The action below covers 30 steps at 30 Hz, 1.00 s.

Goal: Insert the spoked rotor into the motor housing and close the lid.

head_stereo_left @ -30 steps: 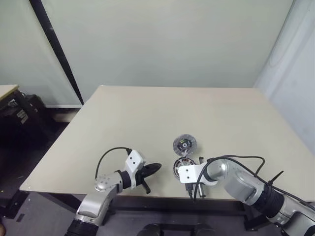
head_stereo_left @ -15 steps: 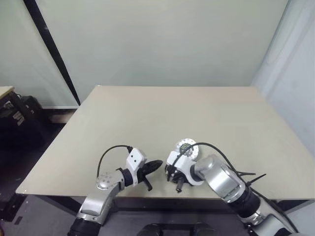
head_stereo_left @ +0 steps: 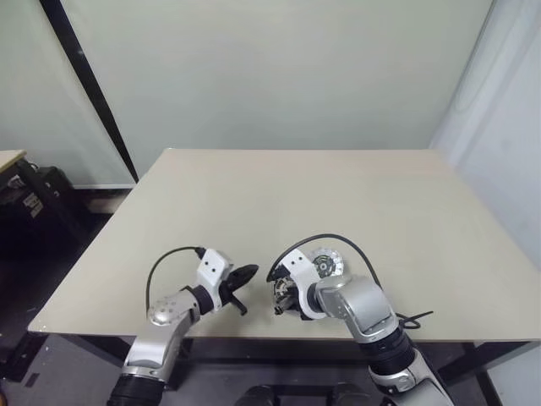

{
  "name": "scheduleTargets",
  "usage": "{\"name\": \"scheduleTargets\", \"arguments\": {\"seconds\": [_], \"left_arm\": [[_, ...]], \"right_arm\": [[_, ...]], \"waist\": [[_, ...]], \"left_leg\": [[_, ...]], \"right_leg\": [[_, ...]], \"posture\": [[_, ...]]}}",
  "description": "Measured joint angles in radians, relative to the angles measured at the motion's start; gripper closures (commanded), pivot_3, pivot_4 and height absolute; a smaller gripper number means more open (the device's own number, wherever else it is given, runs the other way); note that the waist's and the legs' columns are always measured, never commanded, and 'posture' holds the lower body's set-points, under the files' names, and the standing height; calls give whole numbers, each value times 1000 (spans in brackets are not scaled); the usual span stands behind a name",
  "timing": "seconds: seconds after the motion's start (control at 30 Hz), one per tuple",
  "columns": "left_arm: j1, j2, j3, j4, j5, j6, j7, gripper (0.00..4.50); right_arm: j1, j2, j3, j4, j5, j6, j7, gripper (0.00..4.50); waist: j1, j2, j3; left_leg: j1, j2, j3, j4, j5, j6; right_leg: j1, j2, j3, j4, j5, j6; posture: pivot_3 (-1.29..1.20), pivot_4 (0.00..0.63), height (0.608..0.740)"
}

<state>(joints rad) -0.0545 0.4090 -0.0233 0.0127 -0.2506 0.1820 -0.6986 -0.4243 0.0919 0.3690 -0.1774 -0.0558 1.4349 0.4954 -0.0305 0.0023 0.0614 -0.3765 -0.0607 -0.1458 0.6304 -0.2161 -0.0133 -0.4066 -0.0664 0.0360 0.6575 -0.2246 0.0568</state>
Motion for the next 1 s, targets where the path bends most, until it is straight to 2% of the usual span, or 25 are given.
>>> {"name": "scheduleTargets", "arguments": {"seconds": [0.53, 0.6, 0.73, 0.9, 0.97, 1.0], "left_arm": [[10, 5, 9, -30, 1, 17, 28, 4500], [13, 5, 9, -39, 1, 25, 29, 4500], [18, 5, 9, -48, 0, 34, 34, 4500], [34, 6, 9, -54, 0, 45, 37, 4500], [36, 6, 9, -56, 0, 47, 37, 4500], [38, 6, 10, -59, -1, 50, 37, 4500]], "right_arm": [[12, 40, -16, 23, 97, -37, -126, 4418], [12, 37, -12, 26, 104, -40, -131, 3681], [12, 28, 10, 33, 139, -47, -123, 2479], [6, 0, 25, 35, 173, -76, -122, 569], [3, -5, 32, 34, 176, -84, -122, 32], [0, -10, 35, 33, 181, -87, -121, 32]], "waist": [[-20, 0, 0], [-20, 0, 0], [-19, 0, 0], [-19, 0, 0], [-19, 0, 0], [-19, 0, 0]], "left_leg": [[0, 1, -1, -1, 0, 0], [0, 1, -1, -1, 0, 0], [0, 1, -1, -1, 0, 0], [-1, 0, -1, -1, 0, 0], [-1, 0, -1, -1, 0, 0], [-1, 0, -1, -1, 0, 0]], "right_leg": [[-1, 0, 0, 0, 1, 1], [-1, 0, 0, 0, 1, 1], [-1, 0, 0, 0, 0, 1], [-1, -1, 0, 0, 0, 0], [-1, 0, 0, 0, 0, -1], [-1, 0, 0, 0, 0, -1]], "posture": [[0, 0, 740], [0, 0, 740], [0, 0, 740], [0, 0, 740], [0, 0, 740], [0, 0, 740]]}}
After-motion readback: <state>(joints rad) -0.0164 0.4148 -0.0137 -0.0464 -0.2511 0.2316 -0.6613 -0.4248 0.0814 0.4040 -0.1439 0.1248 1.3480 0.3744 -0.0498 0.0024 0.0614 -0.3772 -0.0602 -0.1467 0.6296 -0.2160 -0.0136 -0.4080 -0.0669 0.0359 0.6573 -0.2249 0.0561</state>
